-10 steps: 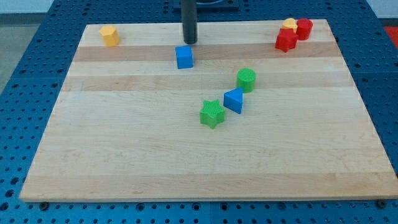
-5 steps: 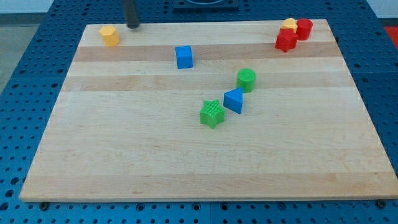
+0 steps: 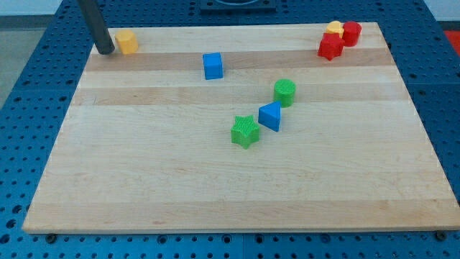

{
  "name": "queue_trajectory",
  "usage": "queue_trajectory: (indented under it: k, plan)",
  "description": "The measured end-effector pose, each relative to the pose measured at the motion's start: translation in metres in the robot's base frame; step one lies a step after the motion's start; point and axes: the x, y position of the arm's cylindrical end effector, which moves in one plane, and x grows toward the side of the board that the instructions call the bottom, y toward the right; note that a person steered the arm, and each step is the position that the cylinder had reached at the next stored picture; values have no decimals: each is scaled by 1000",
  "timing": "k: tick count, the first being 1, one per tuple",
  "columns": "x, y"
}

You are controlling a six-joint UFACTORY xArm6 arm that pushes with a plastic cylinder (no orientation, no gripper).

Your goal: Move the yellow hexagon towards the blue cube

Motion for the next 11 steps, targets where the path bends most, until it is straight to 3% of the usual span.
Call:
queue_trajectory:
  k: [2, 4, 6, 7, 8, 10, 11]
  plan:
    - [-21, 55]
    - [-9, 84]
    - [-20, 66]
    - [-62, 47]
    - [-67, 72]
    - [-49, 102]
    - [-31, 150]
